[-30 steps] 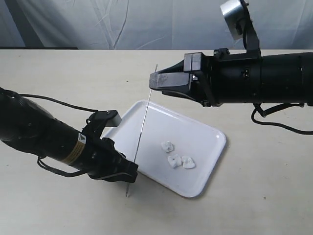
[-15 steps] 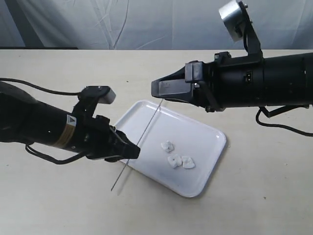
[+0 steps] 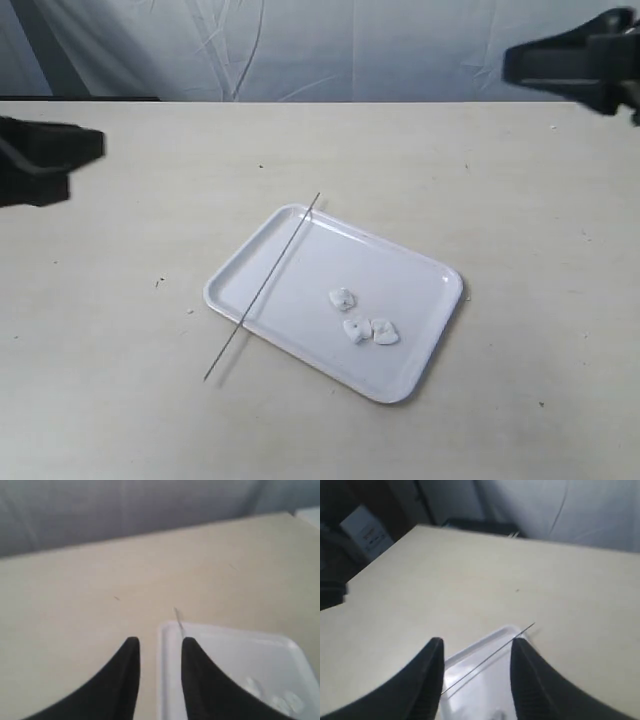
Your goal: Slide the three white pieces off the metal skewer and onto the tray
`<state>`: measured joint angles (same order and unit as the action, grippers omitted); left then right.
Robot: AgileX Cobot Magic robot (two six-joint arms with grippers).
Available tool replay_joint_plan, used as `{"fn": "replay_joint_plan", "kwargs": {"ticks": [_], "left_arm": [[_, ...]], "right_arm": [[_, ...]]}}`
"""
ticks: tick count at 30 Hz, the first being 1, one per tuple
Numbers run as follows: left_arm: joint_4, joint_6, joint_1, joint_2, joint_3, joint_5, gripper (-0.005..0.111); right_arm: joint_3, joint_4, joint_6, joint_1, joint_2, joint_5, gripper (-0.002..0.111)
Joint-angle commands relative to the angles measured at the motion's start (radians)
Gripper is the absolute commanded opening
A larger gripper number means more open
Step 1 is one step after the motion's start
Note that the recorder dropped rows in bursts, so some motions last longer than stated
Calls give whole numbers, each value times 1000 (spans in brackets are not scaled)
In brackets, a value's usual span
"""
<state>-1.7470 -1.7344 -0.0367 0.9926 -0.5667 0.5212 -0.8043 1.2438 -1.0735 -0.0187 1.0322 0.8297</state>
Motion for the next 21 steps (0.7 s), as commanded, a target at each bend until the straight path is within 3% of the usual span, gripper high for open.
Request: {"fn": "replay_joint_plan", "kwargs": {"ticks": [1,6,9,13,21], "left_arm": [[3,29,112,-282,33,-133,29],[11,-54,100,-488,49,-363,29],[12,-49,100,-566,49,-373,29],[3,108,69,-654,55,-389,29],[3,113,53,-891,186,-532,29]], "right_arm": [[-7,-30,0,-86,-174,-86,27],[-5,-89,110,-90,-343,-317,7],[2,-89,188,-90,-450,-478,0],[64,-112,190,-90,-564,-669,-1],[317,-167,190,-60,-710,-613,-1]]}}
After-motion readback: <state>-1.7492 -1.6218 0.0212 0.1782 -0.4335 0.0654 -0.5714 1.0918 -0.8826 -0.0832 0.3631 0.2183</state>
